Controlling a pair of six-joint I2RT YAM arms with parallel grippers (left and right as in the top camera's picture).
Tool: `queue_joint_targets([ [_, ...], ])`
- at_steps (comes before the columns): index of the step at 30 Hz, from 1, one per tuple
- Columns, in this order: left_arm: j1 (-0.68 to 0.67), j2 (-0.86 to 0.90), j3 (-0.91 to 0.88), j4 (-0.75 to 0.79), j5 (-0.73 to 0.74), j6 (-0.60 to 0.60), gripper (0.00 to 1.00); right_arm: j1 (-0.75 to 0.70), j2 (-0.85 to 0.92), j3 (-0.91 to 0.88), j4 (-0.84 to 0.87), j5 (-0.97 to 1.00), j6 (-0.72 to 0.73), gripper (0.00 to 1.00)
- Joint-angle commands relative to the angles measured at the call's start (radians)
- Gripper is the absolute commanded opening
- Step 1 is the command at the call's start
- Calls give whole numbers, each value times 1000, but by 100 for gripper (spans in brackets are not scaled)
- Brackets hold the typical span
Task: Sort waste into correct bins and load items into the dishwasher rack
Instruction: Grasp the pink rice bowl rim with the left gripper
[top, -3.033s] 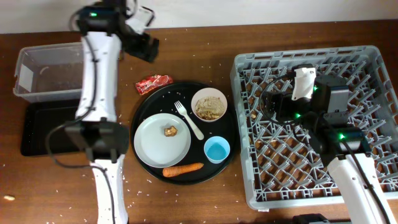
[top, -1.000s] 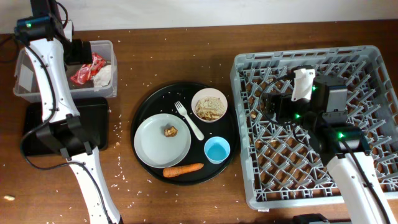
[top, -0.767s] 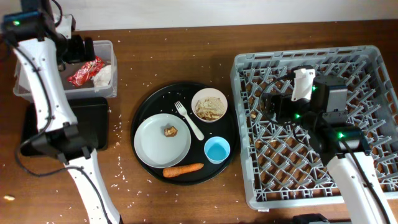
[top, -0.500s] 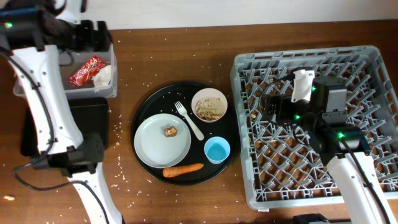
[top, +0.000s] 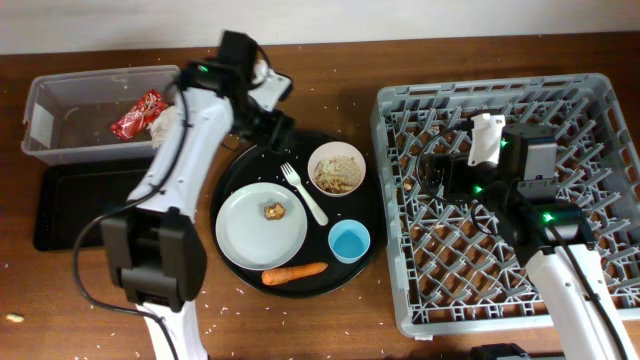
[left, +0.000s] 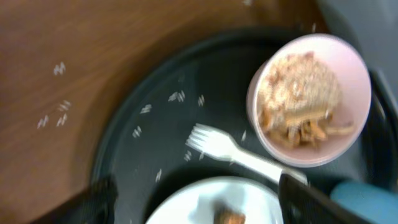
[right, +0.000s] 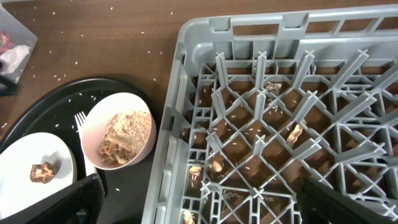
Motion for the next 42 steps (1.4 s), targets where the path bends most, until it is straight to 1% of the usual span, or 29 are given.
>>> queue_joint_targets([
  [1,-66,-6,-134,169,22,5,81,-5,2,16,2,8,5,98],
  [2,-79,-6,-173,234,22,-23,81,-5,2,16,2,8,5,98],
  [4,-96,-6,-216,306,23,-70,79,-5,2,16,2,8,5,98],
  [6,-117,-5,-243,354,23,-90,74,-5,2,16,2,8,5,98],
  [7,-126,-5,-249,365,22,-90,73,-5,2,16,2,8,5,98],
  [10,-137,-5,-250,373,23,-90,68,-5,2,16,2,8,5,98],
  [12,-143,-5,-250,369,33,-90,68,-5,2,16,2,8,5,98],
  [15,-170,-5,-250,363,52,-66,67,-5,2,16,2,8,5,98],
  [18,-233,-7,-243,338,42,29,67,-5,2,16,2,8,5,98],
  [21,-301,-7,-211,320,-13,40,69,-5,2,16,2,8,5,98],
  [25,-320,-7,-196,306,6,53,71,-5,2,16,2,8,5,98],
  [29,-341,-7,-196,305,6,53,70,-5,2,16,-2,3,5,97],
  [31,-356,-5,-198,311,6,53,66,-5,2,16,-12,4,5,96],
  [33,-374,-1,-198,318,6,53,61,-5,2,16,-33,4,5,94],
  [36,-396,22,-198,331,-3,52,57,-5,2,16,-55,5,5,92],
  [40,-420,79,-198,351,-85,43,53,-5,2,16,-66,5,5,92],
  [42,-425,95,-198,352,-118,16,47,-5,2,16,-65,6,5,92],
])
